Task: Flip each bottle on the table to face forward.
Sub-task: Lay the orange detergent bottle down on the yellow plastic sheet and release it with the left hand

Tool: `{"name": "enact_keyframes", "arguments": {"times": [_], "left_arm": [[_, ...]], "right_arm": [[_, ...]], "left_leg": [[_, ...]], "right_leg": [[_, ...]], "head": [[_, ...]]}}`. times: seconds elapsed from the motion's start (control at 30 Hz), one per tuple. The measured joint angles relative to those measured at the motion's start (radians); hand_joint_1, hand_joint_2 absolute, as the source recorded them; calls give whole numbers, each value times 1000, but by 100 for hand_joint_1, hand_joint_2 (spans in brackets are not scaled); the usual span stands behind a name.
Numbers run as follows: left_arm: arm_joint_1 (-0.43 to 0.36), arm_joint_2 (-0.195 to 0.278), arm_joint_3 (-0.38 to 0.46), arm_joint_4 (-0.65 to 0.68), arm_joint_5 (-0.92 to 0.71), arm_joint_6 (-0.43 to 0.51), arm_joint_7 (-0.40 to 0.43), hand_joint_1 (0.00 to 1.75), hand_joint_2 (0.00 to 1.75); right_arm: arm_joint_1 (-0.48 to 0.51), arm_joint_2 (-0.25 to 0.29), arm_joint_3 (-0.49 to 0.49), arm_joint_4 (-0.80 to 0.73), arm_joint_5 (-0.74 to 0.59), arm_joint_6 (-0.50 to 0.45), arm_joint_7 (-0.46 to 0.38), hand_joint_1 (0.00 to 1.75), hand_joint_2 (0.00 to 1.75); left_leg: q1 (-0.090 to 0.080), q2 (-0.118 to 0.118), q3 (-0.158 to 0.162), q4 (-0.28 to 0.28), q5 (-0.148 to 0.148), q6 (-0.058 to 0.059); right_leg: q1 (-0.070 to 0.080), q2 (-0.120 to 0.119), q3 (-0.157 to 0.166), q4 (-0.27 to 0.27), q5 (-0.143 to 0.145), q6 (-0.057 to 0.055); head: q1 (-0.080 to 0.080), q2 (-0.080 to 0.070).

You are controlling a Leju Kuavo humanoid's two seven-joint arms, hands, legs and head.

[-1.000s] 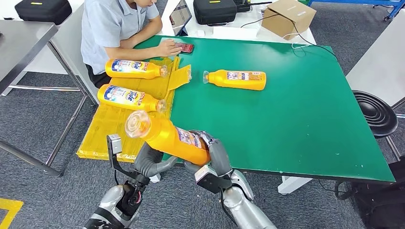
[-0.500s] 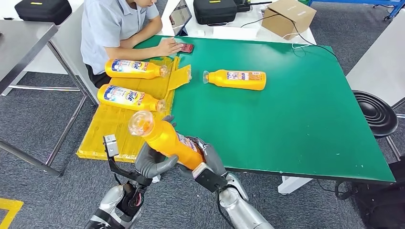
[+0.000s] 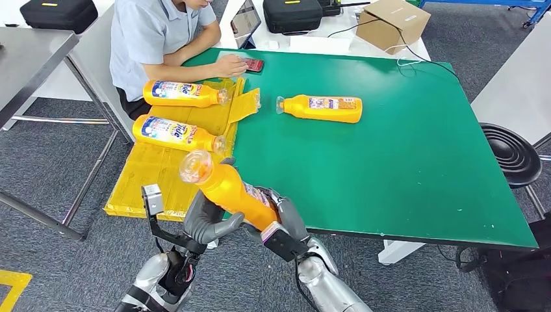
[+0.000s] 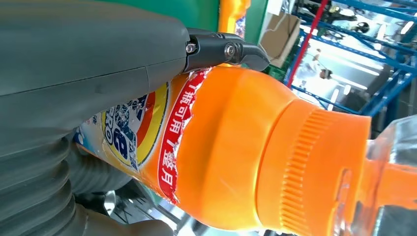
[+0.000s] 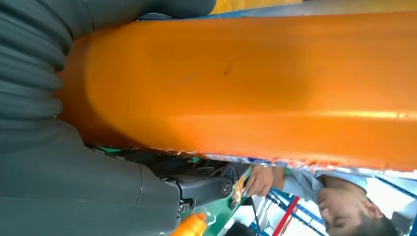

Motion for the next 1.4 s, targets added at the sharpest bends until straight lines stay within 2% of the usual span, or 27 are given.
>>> {"name": "enact_keyframes", "arguments": {"times": [0.17, 0.3, 0.67, 0.7, 0.77, 0.8, 0.83, 0.87, 0.97, 1.0, 1.13, 1.27, 1.4], "left_arm": [[-17, 0, -37, 29, -25, 124, 88, 0, 175], [-38, -7, -71, 59, 7, 182, 111, 0, 175], [-96, -14, -127, 121, 134, 186, 120, 3, 175], [-97, -15, -127, 123, 146, 182, 119, 30, 175], [-99, -17, -126, 125, 184, 170, 114, 117, 175], [-98, -18, -123, 124, 211, 160, 109, 158, 175], [-97, -20, -119, 122, 239, 150, 102, 175, 175], [-95, -23, -115, 118, 265, 141, 95, 175, 175], [-84, -26, -102, 97, 303, 126, 75, 175, 175], [-80, -26, -98, 89, 309, 125, 68, 175, 175], [-71, -26, -79, 68, 324, 118, 52, 175, 175], [-64, -27, -67, 57, 325, 116, 48, 175, 175], [-60, -27, -54, 56, 301, 141, 36, 175, 175]], "right_arm": [[4, 0, 0, 19, 70, -125, 11, 172, 175], [5, 3, 0, 33, 80, -155, -2, 175, 175], [3, 25, 31, 16, 18, -142, -23, 175, 175], [3, 25, 35, 12, 10, -139, -23, 175, 175], [4, 25, 45, 0, -12, -126, -23, 171, 175], [4, 24, 51, -7, -26, -118, -23, 165, 175], [4, 24, 57, -14, -39, -109, -23, 160, 175], [3, 25, 62, -19, -50, -100, -23, 147, 175], [-5, 28, 77, -26, -70, -77, -23, 32, 175], [-7, 30, 83, -25, -74, -65, -23, 1, 175], [-13, 33, 106, -23, -80, -12, -23, 0, 175], [-16, 33, 120, -23, -80, -4, -23, 0, 0], [-15, 32, 139, -23, -48, -32, -23, 0, 0]], "left_leg": [[0, 0, 0, 0, 0, 0], [0, 0, 0, 0, 0, 0], [0, 0, 0, 0, 0, 0], [0, 0, 0, 0, 0, 0], [0, 0, 0, 0, 0, 0], [0, 0, 0, 0, 0, 0], [0, 0, 0, 0, 0, 0], [0, 0, 0, 0, 0, 0], [0, 0, 0, 0, 0, 0], [0, 0, 0, 0, 0, 0], [0, 0, 0, 0, 0, 0], [0, 1, 0, 0, 0, 0], [0, 0, 0, 0, 0, 0]], "right_leg": [[0, 0, 0, 0, 0, 0], [0, 0, 0, 0, 0, 0], [0, 0, 0, 0, 0, 0], [0, 0, 0, 0, 0, 0], [0, 0, 0, 0, 0, 0], [0, 0, 0, 0, 0, 0], [0, 0, 0, 0, 0, 0], [0, 0, 0, 0, 0, 0], [0, 0, 0, 0, 0, 0], [0, 0, 0, 0, 0, 0], [0, 0, -1, 0, 0, 0], [0, 0, -1, 0, 0, 0], [0, 0, -1, 0, 0, 0]], "head": [[0, 0], [0, 0], [0, 0], [0, 0], [0, 0], [0, 0], [0, 0], [0, 0], [0, 0], [0, 0], [0, 0], [0, 0], [0, 0]]}}
